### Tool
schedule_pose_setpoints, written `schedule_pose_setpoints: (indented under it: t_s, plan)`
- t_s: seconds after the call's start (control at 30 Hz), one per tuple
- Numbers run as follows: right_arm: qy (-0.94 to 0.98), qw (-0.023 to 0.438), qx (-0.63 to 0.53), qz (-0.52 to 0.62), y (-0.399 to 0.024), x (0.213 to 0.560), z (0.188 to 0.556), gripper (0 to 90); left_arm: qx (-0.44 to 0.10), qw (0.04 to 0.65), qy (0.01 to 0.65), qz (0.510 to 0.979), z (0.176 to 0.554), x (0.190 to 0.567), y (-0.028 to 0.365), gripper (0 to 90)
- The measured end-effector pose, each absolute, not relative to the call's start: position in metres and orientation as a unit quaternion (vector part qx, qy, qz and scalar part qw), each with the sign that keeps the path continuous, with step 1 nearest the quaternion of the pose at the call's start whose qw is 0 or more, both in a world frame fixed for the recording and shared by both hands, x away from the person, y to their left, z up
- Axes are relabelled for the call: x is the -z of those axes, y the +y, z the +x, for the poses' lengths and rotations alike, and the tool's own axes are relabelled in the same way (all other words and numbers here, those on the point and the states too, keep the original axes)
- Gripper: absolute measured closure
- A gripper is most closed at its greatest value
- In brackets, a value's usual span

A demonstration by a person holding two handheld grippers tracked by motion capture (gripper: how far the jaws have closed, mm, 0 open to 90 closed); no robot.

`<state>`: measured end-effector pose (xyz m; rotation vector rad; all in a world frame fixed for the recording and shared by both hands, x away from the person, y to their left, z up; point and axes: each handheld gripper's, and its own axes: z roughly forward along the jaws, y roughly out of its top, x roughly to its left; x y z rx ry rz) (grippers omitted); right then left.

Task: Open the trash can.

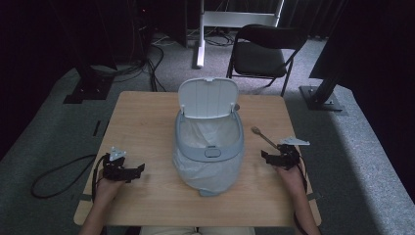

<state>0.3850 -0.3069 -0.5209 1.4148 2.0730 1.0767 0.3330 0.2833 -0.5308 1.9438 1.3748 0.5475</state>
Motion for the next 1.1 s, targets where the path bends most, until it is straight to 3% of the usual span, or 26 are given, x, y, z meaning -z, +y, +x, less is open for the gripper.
schedule_pose_setpoints:
  t_s: [0.7, 1.1]
  plan:
    - [0.754, 0.203, -0.364, 0.508, -0.300, 0.511, 0.433, 16.1, -0.215, 0.297, 0.527, 0.766, 0.342, 0.546, 0.278, 1.2]
    - [0.759, 0.174, -0.347, 0.522, -0.297, 0.525, 0.452, 18.1, -0.215, 0.298, 0.528, 0.766, 0.342, 0.546, 0.278, 1.2]
